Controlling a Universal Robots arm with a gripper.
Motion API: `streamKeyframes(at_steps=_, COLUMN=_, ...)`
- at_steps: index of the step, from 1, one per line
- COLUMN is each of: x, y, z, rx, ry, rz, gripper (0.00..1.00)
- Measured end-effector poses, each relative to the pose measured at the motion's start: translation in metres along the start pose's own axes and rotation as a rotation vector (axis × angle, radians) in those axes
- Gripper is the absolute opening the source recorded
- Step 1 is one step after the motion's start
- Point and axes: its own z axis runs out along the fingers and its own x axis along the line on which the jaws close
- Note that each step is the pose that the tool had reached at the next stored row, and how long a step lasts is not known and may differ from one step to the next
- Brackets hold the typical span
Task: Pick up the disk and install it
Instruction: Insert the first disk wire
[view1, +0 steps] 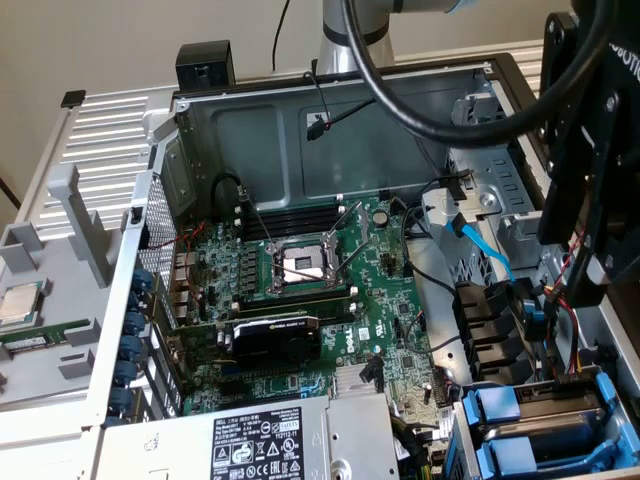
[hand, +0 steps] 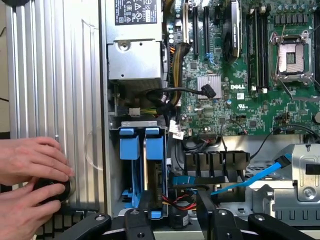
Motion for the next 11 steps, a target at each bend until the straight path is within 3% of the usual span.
streamKeyframes(at_steps=3, x=-0.0006, y=0.0002, z=0.0022, rx=-0.0095, ry=0.0071, rz=0.004, gripper=0.49)
streamKeyframes(at_steps=5, x=-0.0009, y=0.0005, z=0.0034, rx=-0.0231, ry=0.0100, rz=0.008, gripper=0.49)
streamKeyframes(at_steps=7, x=-0.0010, y=0.0008, z=0.0040, rx=-0.0407, ry=0.0124, rz=0.011, gripper=0.49)
streamKeyframes(at_steps=10, x=-0.0012, y=0.0009, z=0.0049, rx=-0.0456, ry=0.0131, rz=0.011, gripper=0.49)
streamKeyframes(at_steps=11, x=-0.0017, y=0.0008, z=0.0057, rx=-0.0470, ry=0.0158, rz=0.012, gripper=0.49)
